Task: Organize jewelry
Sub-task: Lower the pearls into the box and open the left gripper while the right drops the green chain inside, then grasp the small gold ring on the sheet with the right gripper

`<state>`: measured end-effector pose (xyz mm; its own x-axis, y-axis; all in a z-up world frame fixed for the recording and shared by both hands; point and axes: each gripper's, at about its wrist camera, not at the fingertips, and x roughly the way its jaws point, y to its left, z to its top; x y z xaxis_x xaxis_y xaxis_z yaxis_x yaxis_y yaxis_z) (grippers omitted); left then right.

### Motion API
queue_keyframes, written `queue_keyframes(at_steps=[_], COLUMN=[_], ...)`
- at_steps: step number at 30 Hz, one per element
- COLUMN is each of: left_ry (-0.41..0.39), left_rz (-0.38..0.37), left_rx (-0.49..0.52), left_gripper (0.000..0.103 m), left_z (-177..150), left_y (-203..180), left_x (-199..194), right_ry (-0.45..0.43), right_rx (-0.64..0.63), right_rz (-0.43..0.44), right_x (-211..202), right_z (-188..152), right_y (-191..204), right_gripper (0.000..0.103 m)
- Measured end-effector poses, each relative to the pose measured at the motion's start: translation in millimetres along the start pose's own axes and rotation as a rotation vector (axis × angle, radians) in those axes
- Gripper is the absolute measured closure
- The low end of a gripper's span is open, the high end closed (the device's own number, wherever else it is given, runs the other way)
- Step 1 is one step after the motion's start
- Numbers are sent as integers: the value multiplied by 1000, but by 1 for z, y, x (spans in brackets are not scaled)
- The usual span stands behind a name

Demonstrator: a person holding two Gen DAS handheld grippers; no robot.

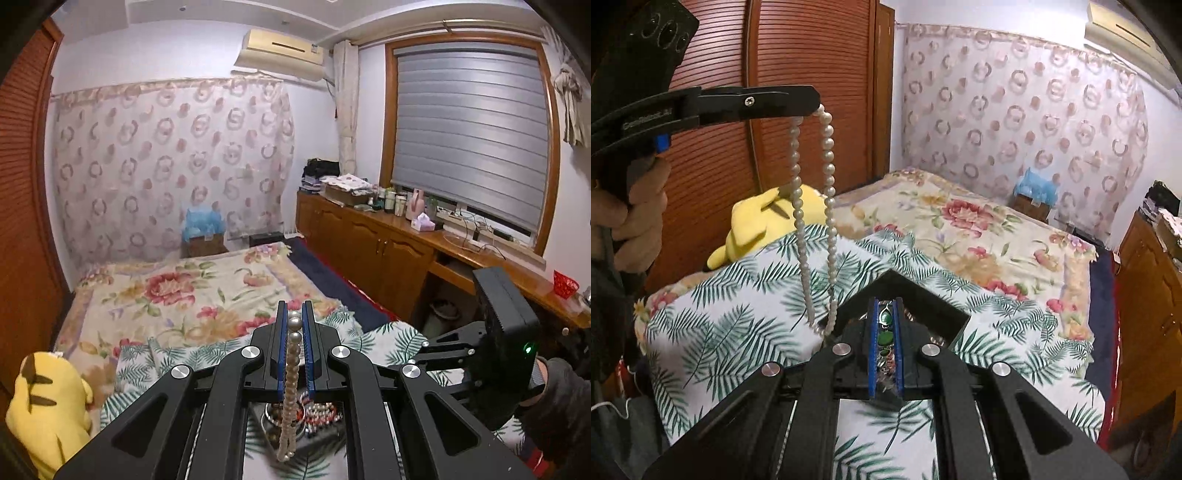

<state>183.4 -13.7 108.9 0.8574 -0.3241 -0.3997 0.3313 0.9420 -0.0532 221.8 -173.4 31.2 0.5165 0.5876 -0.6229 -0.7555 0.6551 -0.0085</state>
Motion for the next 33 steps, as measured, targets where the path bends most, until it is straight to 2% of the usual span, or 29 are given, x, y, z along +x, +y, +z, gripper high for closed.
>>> queue_keyframes(at_steps=[7,18,28,29,32,33], left_ry=[41,193,217,221,231,232], left_rz=[-5,-11,9,12,27,32], left_rx=[-14,-71,-82,-84,-80,-76], left_gripper=[96,96,96,94,77,72], left_z=[-5,-52,-71,-74,-82,-84], left_y=[4,24,22,21,19,19], left_x=[30,74,70,70,68,68], right_ry=[11,79,44,40,28,25], right_rx=[37,80,106,112,129,135], right_rz=[19,16,-10,-12,-37,-44], right_x=[24,62,48,44,30,24], right_z=[1,-19,-27,-29,-41,-47], right_y=[-17,-24,-22,-22,-20,-19], right_gripper=[94,93,90,90,90,86])
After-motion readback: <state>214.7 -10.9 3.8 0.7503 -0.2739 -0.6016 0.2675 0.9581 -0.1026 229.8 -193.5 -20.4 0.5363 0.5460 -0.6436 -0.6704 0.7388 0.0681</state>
